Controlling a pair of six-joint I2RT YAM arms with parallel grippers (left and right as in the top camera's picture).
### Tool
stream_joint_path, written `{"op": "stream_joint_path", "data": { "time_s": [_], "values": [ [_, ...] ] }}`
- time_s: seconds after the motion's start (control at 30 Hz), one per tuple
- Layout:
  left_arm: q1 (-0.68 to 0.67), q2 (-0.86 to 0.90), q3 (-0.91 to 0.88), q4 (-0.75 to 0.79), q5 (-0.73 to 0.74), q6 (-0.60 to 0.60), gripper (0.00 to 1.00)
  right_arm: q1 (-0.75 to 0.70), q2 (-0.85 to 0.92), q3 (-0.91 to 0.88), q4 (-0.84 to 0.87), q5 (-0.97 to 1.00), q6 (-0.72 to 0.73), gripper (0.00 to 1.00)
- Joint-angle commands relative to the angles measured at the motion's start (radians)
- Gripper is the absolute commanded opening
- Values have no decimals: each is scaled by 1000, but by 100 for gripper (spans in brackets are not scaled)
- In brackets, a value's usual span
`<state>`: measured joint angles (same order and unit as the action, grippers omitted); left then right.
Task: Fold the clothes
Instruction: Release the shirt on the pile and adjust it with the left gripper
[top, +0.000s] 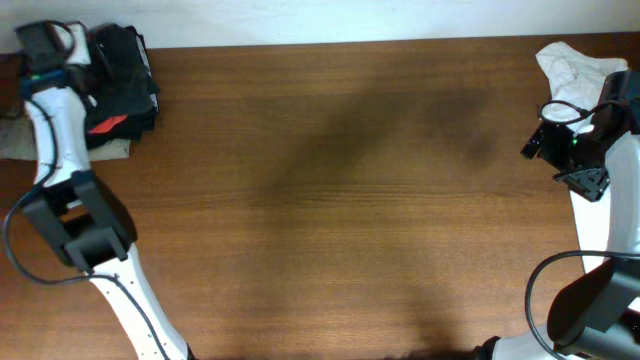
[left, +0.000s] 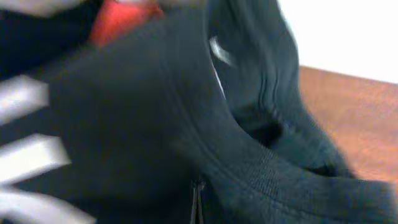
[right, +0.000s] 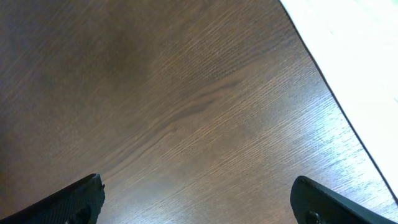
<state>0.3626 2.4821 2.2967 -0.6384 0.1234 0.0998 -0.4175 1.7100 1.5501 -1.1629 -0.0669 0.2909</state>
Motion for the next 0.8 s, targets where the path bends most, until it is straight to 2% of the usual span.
{"op": "stream_joint_path", "data": {
  "time_s": [0.0,0.17,0.27,0.3,0.33,0.37,0.4,0.43,0.47,0.53,0.57,0.63,0.77],
  "values": [
    [14,18,28,-6,-28,-9,1,-3,-2,4,0,19,2,99],
    [2,-124,133,-74,-23,-10,1,-3,-2,4,0,19,2,99],
    [0,-266,177,-187,128,-63,1,-3,-2,4,0,19,2,99],
    [0,-340,177,-283,192,-66,12,-3,-2,4,0,19,2,99],
    [-1,-375,177,-336,214,-66,27,-3,-2,4,0,19,2,99],
    [-2,-417,177,-400,241,-66,28,-3,-2,4,0,19,2,99],
    [-3,-457,177,-457,266,-66,37,-3,-2,4,8,19,3,99],
    [-3,-491,177,-494,285,-67,52,-3,-2,4,32,19,3,99],
    [-3,-526,177,-526,324,-67,63,-3,-2,4,46,-8,6,99],
    [-3,-572,177,-565,462,-67,94,-3,-2,4,-28,-86,5,99],
    [-3,-588,177,-583,539,-67,99,-4,-5,4,-54,-147,5,99],
    [-3,-600,177,-639,637,-67,99,1,-19,4,-83,-221,4,99],
    [-3,-599,177,-788,628,-66,99,48,-168,4,-87,-345,-51,99]
  ]
}}
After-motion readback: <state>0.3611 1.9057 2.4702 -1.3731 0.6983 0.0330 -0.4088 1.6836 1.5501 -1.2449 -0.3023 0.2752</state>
